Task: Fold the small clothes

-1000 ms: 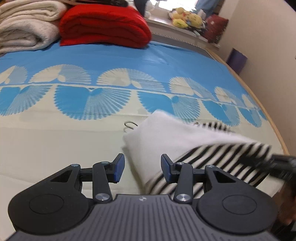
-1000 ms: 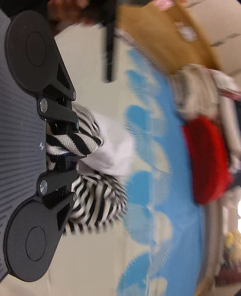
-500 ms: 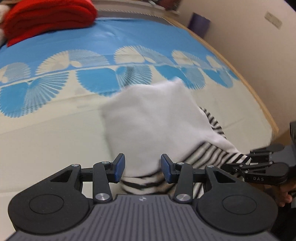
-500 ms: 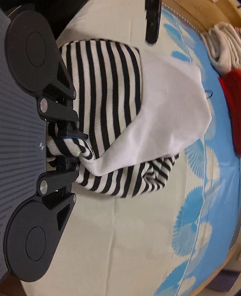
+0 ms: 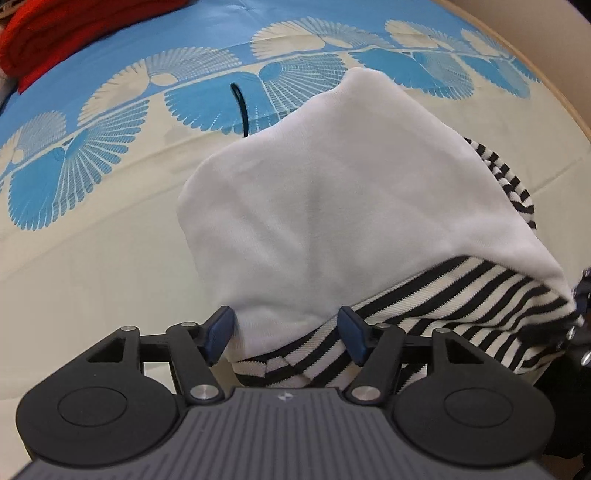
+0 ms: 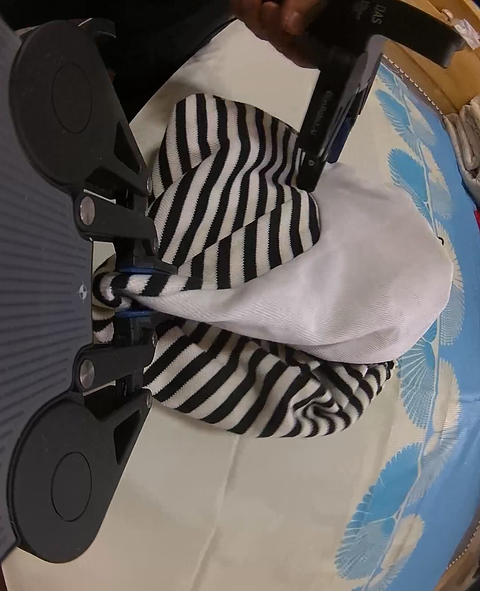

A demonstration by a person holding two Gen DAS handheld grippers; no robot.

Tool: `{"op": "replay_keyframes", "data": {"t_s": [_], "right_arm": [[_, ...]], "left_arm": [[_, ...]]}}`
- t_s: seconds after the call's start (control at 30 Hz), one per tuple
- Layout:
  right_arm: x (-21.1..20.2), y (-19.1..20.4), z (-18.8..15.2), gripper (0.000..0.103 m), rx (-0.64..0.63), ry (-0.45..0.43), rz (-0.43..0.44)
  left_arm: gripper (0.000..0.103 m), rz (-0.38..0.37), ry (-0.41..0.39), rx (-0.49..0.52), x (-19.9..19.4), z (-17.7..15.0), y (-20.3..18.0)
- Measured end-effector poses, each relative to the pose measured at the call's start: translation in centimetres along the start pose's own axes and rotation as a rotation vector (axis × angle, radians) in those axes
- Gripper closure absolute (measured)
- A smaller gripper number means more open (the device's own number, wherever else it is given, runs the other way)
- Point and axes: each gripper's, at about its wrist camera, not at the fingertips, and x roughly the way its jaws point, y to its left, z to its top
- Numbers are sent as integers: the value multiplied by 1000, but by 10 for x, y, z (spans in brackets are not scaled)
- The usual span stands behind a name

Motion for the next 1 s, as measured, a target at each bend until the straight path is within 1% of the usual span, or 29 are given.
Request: {"op": "replay_keyframes", "data": {"t_s": [0.03,0.07,0.1,0.13,0.17,0.23,0.33,0.43,0.5,0.53,0.6,0.63,0.67,0.7,0.77,0.8,0.83,0.87,0.9,0.93,0.97,1.0], "right_arm": [[-9,-5,4,82,35,-52,27],[-21,-12,8,77,80,-116,61],[-33,-22,12,62,143,-195,104],[-41,-31,14,51,199,-254,133],[-47,-42,17,49,272,-313,159],[-46,-62,26,48,413,-374,174],[-30,-73,44,48,517,-389,172],[-3,-76,69,47,585,-360,172],[13,-76,78,47,630,-336,152],[23,-77,81,47,659,-322,146],[38,-77,86,47,723,-301,165],[44,-75,88,56,742,-303,188],[47,-70,91,69,739,-312,207],[48,-64,94,101,713,-328,224],[35,-49,98,101,634,-425,218],[21,-47,96,101,623,-514,222],[7,-49,92,101,641,-617,216],[-2,-52,87,101,665,-681,194],[-5,-57,83,101,686,-696,129],[-3,-60,83,101,687,-651,17],[6,-60,85,101,659,-563,-108],[18,-61,87,101,639,-472,-185]], "left_arm": [[35,-17,2,-24,-3,2,5],[35,-38,-3,-51,-7,3,11],[35,-54,-20,-73,-14,4,16],[35,-59,-47,-84,-22,4,20],[35,-63,-70,-86,-29,4,24],[35,-87,-94,-84,-38,3,32],[35,-136,-81,-58,-45,-5,37],[37,-191,-55,-4,-47,-17,33],[38,-233,-31,23,-44,-24,30],[38,-243,-14,43,-41,-28,27],[38,-230,22,98,-34,-35,19],[38,-208,39,124,-29,-38,15],[38,-194,53,133,-24,-40,15],[38,-186,66,130,-20,-40,16],[37,-184,78,109,-16,-40,21],[37,-184,79,99,-15,-39,24],[35,-186,79,87,-14,-39,27],[33,-196,68,75,-17,-39,29],[33,-212,54,66,-19,-38,30],[33,-223,45,67,-21,-37,29],[33,-219,45,76,-21,-37,27],[33,-209,52,90,-20,-38,24]]}}
